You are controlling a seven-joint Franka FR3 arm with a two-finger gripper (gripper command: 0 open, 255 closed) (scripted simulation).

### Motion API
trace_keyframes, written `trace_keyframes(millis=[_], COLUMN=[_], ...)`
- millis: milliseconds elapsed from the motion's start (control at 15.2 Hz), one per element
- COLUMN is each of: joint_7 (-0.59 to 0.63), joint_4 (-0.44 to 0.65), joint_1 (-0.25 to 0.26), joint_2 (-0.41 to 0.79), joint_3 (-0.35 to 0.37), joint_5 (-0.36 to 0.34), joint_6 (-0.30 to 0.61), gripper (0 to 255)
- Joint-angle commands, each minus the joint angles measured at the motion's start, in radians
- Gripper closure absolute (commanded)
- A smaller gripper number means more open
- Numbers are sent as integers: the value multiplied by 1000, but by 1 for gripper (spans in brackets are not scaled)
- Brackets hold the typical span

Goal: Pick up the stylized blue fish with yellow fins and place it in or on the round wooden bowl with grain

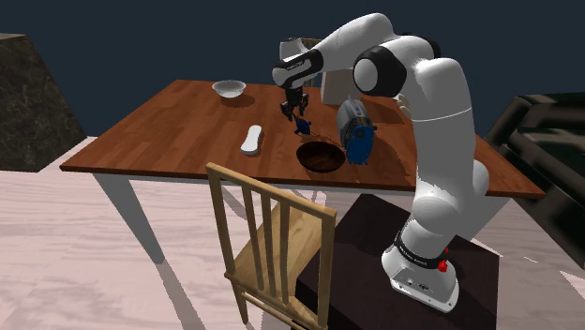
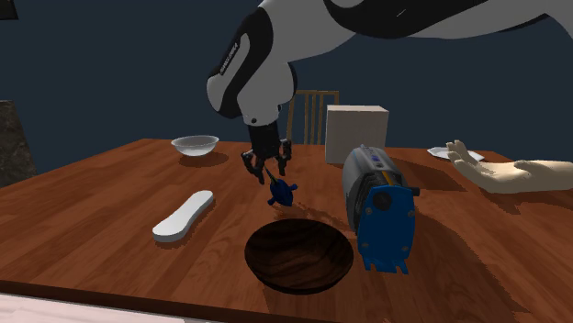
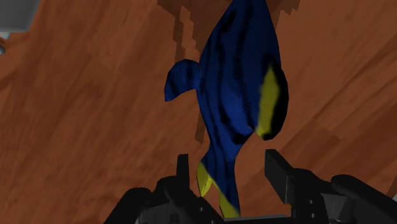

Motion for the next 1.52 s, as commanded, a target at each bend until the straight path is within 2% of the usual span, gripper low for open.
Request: trace_keyframes(millis=[0,528,1452], joint_7=[0,0,-20], joint_4=[0,0,119], joint_1=[0,0,0], joint_2=[0,0,-46], joint_3=[0,0,-4], joint_5=[0,0,-1], joint_6=[0,0,-163], gripper=[255,255,255])
